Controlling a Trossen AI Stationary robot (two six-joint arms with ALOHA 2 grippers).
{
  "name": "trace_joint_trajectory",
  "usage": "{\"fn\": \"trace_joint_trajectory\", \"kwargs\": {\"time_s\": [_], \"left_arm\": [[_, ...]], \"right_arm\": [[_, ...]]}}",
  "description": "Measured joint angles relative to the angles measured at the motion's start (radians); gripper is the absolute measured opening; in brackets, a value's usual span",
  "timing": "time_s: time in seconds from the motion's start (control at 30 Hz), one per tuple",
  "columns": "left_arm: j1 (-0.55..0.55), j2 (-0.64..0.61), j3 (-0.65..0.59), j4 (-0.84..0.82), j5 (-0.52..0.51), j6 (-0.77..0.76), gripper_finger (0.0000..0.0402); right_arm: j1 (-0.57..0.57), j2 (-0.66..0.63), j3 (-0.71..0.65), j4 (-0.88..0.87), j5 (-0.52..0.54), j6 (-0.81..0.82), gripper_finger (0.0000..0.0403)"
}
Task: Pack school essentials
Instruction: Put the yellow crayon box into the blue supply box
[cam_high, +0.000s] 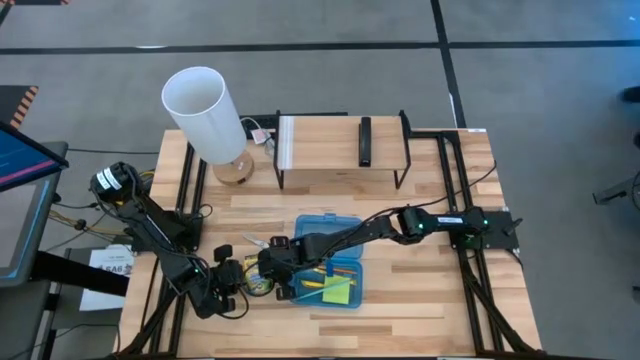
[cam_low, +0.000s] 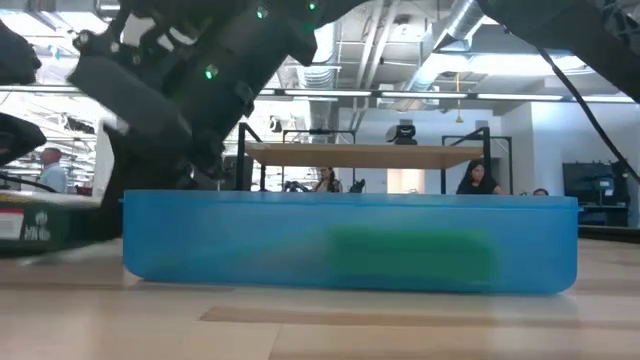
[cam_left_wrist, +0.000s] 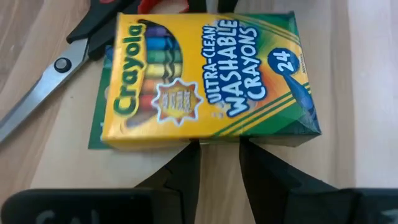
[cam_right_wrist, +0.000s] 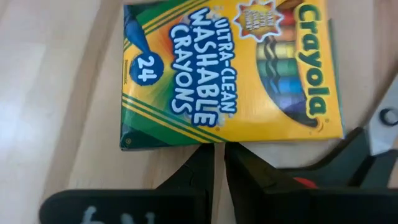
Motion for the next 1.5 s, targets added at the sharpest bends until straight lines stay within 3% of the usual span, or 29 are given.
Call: {"fn": "trace_joint_trajectory", "kwargs": {"time_s": [0.3,0.83,1.27,1.5], "left_arm": [[0.000,0.000,0.116,-0.134,0.013,0.038,0.0102],[0.046,0.000,0.163,-0.134,-0.006,0.143,0.0102],[0.214,0.000,0.168,0.139,0.039,0.479,0.0102],[0.334,0.059,0.168,0.314,0.154,0.649,0.0102]], "right_arm": [[0.019,-0.005,0.076,-0.085,0.000,0.003,0.0066],[0.048,-0.116,0.072,-0.198,0.009,0.065,0.0066],[0.087,-0.142,0.072,-0.484,0.054,0.178,0.0066],[0.119,-0.142,0.072,-0.619,0.098,0.241,0.0066]]}}
